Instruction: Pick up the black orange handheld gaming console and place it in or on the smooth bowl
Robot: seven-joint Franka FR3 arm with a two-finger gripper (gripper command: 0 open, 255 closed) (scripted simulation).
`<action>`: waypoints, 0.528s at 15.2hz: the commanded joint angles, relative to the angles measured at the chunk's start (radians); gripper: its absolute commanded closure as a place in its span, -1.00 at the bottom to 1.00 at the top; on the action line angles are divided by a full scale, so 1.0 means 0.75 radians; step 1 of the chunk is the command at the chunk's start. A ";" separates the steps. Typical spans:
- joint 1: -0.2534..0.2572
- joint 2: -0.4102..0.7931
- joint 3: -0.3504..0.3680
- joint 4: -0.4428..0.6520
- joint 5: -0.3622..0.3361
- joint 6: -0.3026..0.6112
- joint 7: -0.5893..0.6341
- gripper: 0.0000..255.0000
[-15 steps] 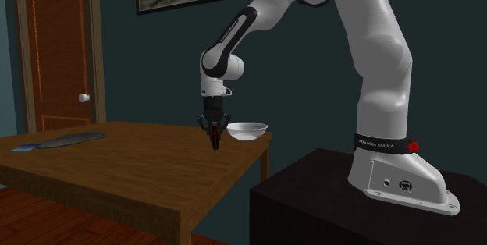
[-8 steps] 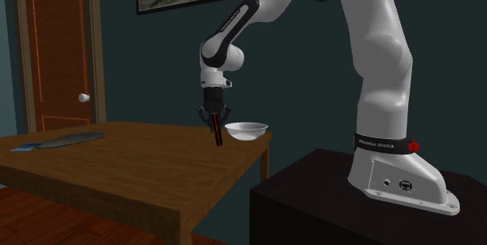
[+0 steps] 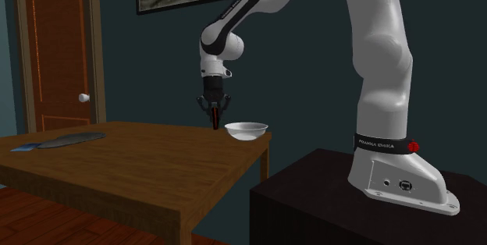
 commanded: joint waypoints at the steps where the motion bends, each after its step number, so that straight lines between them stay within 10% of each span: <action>1: -0.003 -0.023 0.001 0.009 0.006 -0.032 -0.004 1.00; 8: -0.008 -0.093 0.005 0.056 0.025 -0.147 -0.012 1.00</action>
